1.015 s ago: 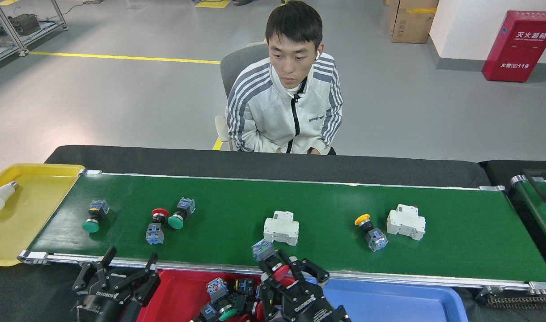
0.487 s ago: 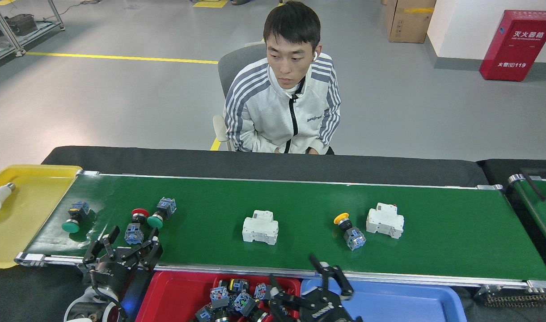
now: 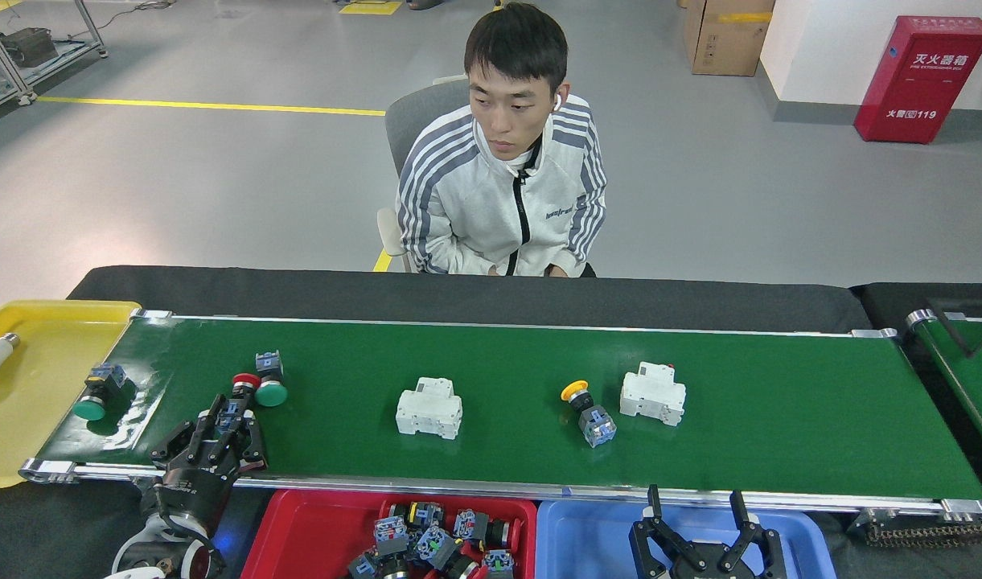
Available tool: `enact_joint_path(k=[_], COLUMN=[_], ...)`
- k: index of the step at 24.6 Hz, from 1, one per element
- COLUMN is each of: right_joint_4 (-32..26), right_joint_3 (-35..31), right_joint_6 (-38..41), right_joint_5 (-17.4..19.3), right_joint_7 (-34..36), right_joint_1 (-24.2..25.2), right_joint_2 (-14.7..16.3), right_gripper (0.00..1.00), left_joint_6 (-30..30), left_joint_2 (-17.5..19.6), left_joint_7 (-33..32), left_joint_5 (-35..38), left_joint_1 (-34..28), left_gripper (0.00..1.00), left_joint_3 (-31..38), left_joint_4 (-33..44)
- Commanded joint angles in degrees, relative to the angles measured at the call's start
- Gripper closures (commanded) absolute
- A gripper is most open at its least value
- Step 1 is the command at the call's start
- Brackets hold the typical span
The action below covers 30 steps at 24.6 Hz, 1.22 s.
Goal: Pick switch part from conveyor to tray
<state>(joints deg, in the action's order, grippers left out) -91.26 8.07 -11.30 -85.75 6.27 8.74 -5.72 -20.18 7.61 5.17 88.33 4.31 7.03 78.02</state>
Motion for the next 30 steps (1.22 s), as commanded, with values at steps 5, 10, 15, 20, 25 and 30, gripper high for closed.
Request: enact_joint_path(k=[5,10,15,20,25,30], right_joint_4=[6.62,11.99,17.26,23.15,30.36,34.66], right_joint_3=[-0.16,-0.42,-0.42,-0.25,0.72,2.83], right_joint_6=[6.54,17.36,21.32,25.01,25.01,24.83], right_joint_5=[0.76,3.40,4.72,5.60,4.98,4.72], right_joint_7=[-3.90,-4.16,-6.19,-7.15,-7.59,-7.77], right_joint_1=[-9.09,-14.19,-20.34,-25.52,-30.62,-34.58], right_joint_2=[4.84,5.98,7.30,6.95,3.61,1.59], right_gripper=[0.02,0.02,0.02,0.02,0.06,0.18], left_joint_6=[-16.38,-17.09,-14.54,-1.89,-1.45,-1.53], left_joint_2=[-1.55,-2.78,-3.04,-2.69,-2.34,-2.43], left_joint_7=[0.11,0.11,0.20,0.28,0.28,0.02], left_joint_5=[-0.18,0.00,-0.18,-0.53,-0.62,-0.44], left_joint_1=[-11.77,-15.29,-15.20,-15.20,-15.03,-14.06], left_gripper=[0.76,0.00,0.00,0.00,0.00,0.00], left_joint_3=[-5.35,-10.89,-9.49,-2.29,2.38,1.94], left_joint_4=[17.42,20.24,20.15,19.36,16.99,16.90])
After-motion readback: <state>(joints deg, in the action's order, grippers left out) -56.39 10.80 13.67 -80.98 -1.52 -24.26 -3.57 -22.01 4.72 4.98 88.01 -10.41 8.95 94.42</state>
